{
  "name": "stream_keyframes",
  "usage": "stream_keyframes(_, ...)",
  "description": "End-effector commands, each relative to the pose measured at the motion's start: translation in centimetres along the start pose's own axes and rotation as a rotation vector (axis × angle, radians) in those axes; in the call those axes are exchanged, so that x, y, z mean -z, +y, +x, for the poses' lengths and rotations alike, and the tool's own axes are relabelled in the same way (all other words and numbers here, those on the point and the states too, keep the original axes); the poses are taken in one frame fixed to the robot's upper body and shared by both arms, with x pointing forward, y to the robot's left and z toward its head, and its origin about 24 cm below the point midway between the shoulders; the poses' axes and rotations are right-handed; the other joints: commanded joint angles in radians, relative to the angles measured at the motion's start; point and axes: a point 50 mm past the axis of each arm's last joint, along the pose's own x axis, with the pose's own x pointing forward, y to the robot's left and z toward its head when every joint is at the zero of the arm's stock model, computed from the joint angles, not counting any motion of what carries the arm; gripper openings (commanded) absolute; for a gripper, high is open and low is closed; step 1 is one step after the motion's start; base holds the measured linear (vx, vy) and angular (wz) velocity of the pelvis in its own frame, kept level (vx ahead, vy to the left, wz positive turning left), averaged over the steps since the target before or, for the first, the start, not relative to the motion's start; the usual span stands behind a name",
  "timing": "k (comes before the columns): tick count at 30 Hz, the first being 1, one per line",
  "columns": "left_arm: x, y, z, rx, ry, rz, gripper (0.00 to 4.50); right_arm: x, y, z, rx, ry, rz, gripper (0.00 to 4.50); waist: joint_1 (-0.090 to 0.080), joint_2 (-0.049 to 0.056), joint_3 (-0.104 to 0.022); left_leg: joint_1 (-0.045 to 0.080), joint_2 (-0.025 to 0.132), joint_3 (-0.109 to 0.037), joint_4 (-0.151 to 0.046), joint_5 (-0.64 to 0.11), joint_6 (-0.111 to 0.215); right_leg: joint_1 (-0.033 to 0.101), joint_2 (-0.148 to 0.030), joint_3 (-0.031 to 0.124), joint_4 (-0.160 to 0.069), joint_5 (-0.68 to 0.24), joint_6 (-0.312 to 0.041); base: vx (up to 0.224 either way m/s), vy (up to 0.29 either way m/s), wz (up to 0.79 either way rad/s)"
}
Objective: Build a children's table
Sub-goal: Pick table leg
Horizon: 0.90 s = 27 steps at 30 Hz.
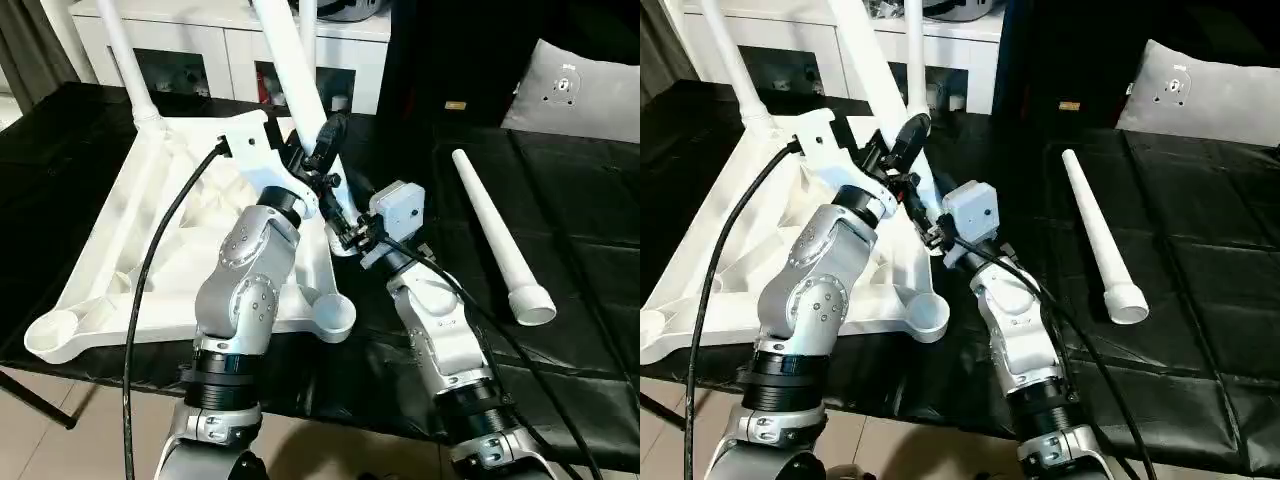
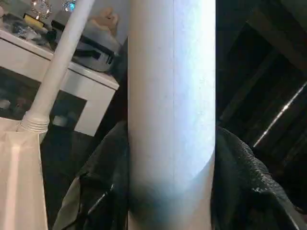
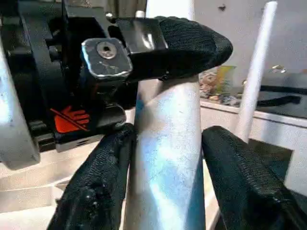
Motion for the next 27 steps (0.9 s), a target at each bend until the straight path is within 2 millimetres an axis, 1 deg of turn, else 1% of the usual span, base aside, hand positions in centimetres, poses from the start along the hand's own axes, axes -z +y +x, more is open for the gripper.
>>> stream_keyframes(1, -0.4, 0.4, 0.3, -0.016, -0.014, 0.007, 1.88, -0.7, 0.2, 0.2, -0.048, -0.033, 0.025, 2.84, -0.003, 0.007, -0.070, -0.003, 0.027, -0.001, -0.064, -0.164, 0.064, 0.068, -0.079, 0.058, -0.068, -0.254, -0.080, 0.000, 0.000, 0.00)
stream_keyframes(2, -0.4, 0.4, 0.3, -0.016, -0.014, 0.007, 1.88, -0.7, 0.2, 0.2, -0.048, -0.033, 0.025, 2.88, -0.003, 0.007, -0.070, -0.003, 0.028, -0.001, -0.064, -0.164, 0.063, 0.069, -0.080, 0.058, -0.067, -0.257, -0.080, 0.000, 0.000, 0.00)
stream_keyframes(3, -0.8, 1.4, 0.3, -0.033, -0.021, 0.040, 1.88, -0.5, 0.1, -0.2, -0.093, -0.010, 0.058, 2.94, -0.002, 0.009, -0.070, -0.002, 0.027, -0.002, -0.064, -0.164, 0.065, 0.071, -0.078, 0.057, -0.068, -0.258, -0.078, 0.000, 0.000, 0.00)
stream_keyframes(4, -1.1, 1.9, 0.4, -0.044, -0.023, 0.057, 1.88, -0.3, -0.1, -0.5, -0.102, 0.008, 0.064, 2.94, -0.003, 0.009, -0.071, -0.002, 0.028, -0.003, -0.064, -0.160, 0.067, 0.070, -0.078, 0.058, -0.066, -0.251, -0.079, 0.000, 0.000, 0.00)
stream_keyframes(5, -1.1, 1.9, 0.4, -0.044, -0.023, 0.057, 1.88, -0.3, -0.1, -0.5, -0.102, 0.008, 0.064, 3.18, -0.002, 0.009, -0.072, -0.002, 0.029, -0.003, -0.063, -0.152, 0.067, 0.070, -0.078, 0.058, -0.064, -0.238, -0.080, 0.000, 0.000, 0.00)
stream_keyframes(6, -1.6, 2.7, 0.4, -0.054, -0.020, 0.066, 1.88, -0.2, -0.6, -1.0, -0.108, 0.031, 0.080, 3.27, -0.001, 0.010, -0.072, -0.002, 0.028, -0.004, -0.063, -0.146, 0.064, 0.071, -0.079, 0.058, -0.063, -0.231, -0.086, 0.000, 0.000, 0.00)
stream_keyframes(7, -1.7, 2.8, 0.4, -0.055, -0.019, 0.066, 1.88, -0.2, -0.7, -1.0, -0.108, 0.034, 0.081, 3.27, -0.001, 0.009, -0.072, -0.002, 0.028, -0.003, -0.062, -0.144, 0.064, 0.071, -0.079, 0.058, -0.063, -0.229, -0.088, 0.000, 0.000, 0.00)
stream_keyframes(8, -1.9, 3.1, 0.4, -0.055, -0.016, 0.069, 1.88, -0.3, -1.1, -1.2, -0.096, 0.038, 0.076, 3.35, 0.000, 0.010, -0.073, -0.001, 0.029, -0.004, -0.062, -0.136, 0.061, 0.070, -0.082, 0.059, -0.061, -0.221, -0.096, 0.000, 0.000, 0.00)
stream_keyframes(9, -2.4, 3.6, 0.4, -0.049, -0.008, 0.076, 1.88, -0.6, -2.2, -1.5, -0.043, 0.024, 0.128, 3.45, 0.001, 0.010, -0.073, 0.001, 0.029, -0.003, -0.062, -0.134, 0.062, 0.070, -0.080, 0.059, -0.059, -0.215, -0.103, 0.000, 0.000, 0.00)
stream_keyframes(10, -2.4, 3.6, 0.4, -0.049, -0.008, 0.076, 1.88, -0.6, -2.2, -1.5, -0.043, 0.024, 0.128, 3.45, 0.002, 0.011, -0.074, 0.001, 0.030, -0.003, -0.062, -0.133, 0.062, 0.070, -0.082, 0.060, -0.057, -0.210, -0.108, 0.000, 0.000, 0.00)
stream_keyframes(11, -2.6, 4.0, 0.4, -0.035, 0.004, 0.088, 1.88, -1.0, -3.3, -1.7, 0.000, 0.005, 0.194, 3.67, 0.003, 0.012, -0.073, 0.002, 0.029, -0.003, -0.062, -0.132, 0.060, 0.070, -0.081, 0.060, -0.057, -0.205, -0.113, 0.000, 0.000, 0.00)
stream_keyframes(13, -2.6, 4.3, 0.4, -0.010, 0.027, 0.099, 1.88, -1.5, -4.2, -1.9, 0.028, -0.011, 0.243, 3.72, 0.005, 0.013, -0.074, 0.006, 0.030, -0.003, -0.063, -0.137, 0.061, 0.068, -0.080, 0.060, -0.056, -0.202, -0.119, 0.000, 0.000, 0.00)
stream_keyframes(14, -2.6, 4.4, 0.3, 0.019, 0.049, 0.110, 1.88, -1.7, -4.9, -2.1, 0.050, -0.015, 0.265, 3.78, 0.007, 0.015, -0.075, 0.007, 0.031, -0.003, -0.063, -0.135, 0.056, 0.068, -0.081, 0.060, -0.055, -0.195, -0.120, 0.000, 0.000, 0.00)
stream_keyframes(15, -2.5, 4.6, 0.1, 0.053, 0.073, 0.111, 1.88, -2.0, -5.7, -2.2, 0.075, -0.013, 0.273, 3.78, 0.006, 0.015, -0.075, 0.007, 0.030, -0.004, -0.064, -0.134, 0.051, 0.069, -0.081, 0.059, -0.054, -0.195, -0.125, 0.000, 0.000, 0.00)
stream_keyframes(17, -2.5, 4.7, 0.0, 0.078, 0.087, 0.107, 1.88, -2.1, -6.5, -2.3, 0.106, -0.001, 0.280, 4.11, 0.005, 0.015, -0.074, 0.006, 0.028, -0.002, -0.062, -0.134, 0.042, 0.069, -0.081, 0.060, -0.054, -0.195, -0.129, 0.000, 0.000, 0.00)
stream_keyframes(19, -2.8, 4.8, -0.1, 0.104, 0.083, 0.084, 1.88, -2.2, -7.5, -2.4, 0.150, 0.033, 0.316, 4.12, 0.005, 0.014, -0.074, 0.006, 0.025, -0.001, -0.062, -0.130, 0.036, 0.072, -0.082, 0.060, -0.054, -0.204, -0.132, 0.000, 0.000, 0.00)
stream_keyframes(20, -3.0, 4.9, -0.2, 0.114, 0.082, 0.074, 1.88, -2.2, -7.8, -2.5, 0.162, 0.048, 0.331, 4.28, 0.005, 0.013, -0.075, 0.005, 0.025, 0.000, -0.062, -0.129, 0.036, 0.072, -0.081, 0.060, -0.055, -0.205, -0.131, 0.000, 0.000, 0.00)
stream_keyframes(21, -3.1, 4.9, -0.2, 0.125, 0.082, 0.067, 1.88, -2.2, -8.0, -2.6, 0.166, 0.077, 0.347, 4.40, 0.005, 0.013, -0.075, 0.005, 0.024, 0.001, -0.060, -0.130, 0.034, 0.071, -0.082, 0.059, -0.056, -0.214, -0.128, 0.000, 0.000, 0.00)
stream_keyframes(22, -3.2, 4.8, -0.3, 0.147, 0.088, 0.055, 1.88, -2.3, -8.0, -2.7, 0.130, 0.098, 0.354, 4.40, 0.005, 0.010, -0.074, 0.005, 0.024, 0.001, -0.061, -0.128, 0.035, 0.072, -0.080, 0.059, -0.057, -0.218, -0.126, 0.000, 0.000, 0.00)
stream_keyframes(23, -3.3, 4.8, -0.4, 0.175, 0.098, 0.044, 1.88, -2.4, -7.9, -2.9, 0.078, 0.121, 0.388, 4.40, 0.007, 0.011, -0.075, 0.005, 0.022, 0.001, -0.060, -0.122, 0.040, 0.075, -0.079, 0.058, -0.055, -0.215, -0.126, 0.000, 0.000, 0.00)
stream_keyframes(25, -3.3, 4.8, -0.5, 0.193, 0.104, 0.038, 1.88, -2.6, -7.8, -3.0, 0.048, 0.126, 0.405, 4.50, 0.007, 0.011, -0.075, 0.002, 0.023, 0.001, -0.059, -0.116, 0.045, 0.075, -0.080, 0.058, -0.055, -0.211, -0.121, 0.000, 0.000, 0.00)
stream_keyframes(26, -3.3, 4.7, -0.5, 0.203, 0.109, 0.035, 1.88, -2.7, -7.8, -3.0, 0.037, 0.124, 0.403, 4.50, 0.005, 0.006, -0.075, 0.002, 0.023, 0.002, -0.059, -0.116, 0.046, 0.074, -0.080, 0.058, -0.057, -0.215, -0.119, 0.000, 0.000, 0.00)
stream_keyframes(27, -3.3, 4.6, -0.6, 0.233, 0.120, 0.017, 1.88, -2.9, -7.7, -3.1, 0.004, 0.116, 0.406, 4.50, 0.007, 0.007, -0.075, 0.002, 0.022, 0.004, -0.058, -0.114, 0.047, 0.073, -0.082, 0.057, -0.059, -0.241, -0.114, 0.000, 0.000, 0.00)
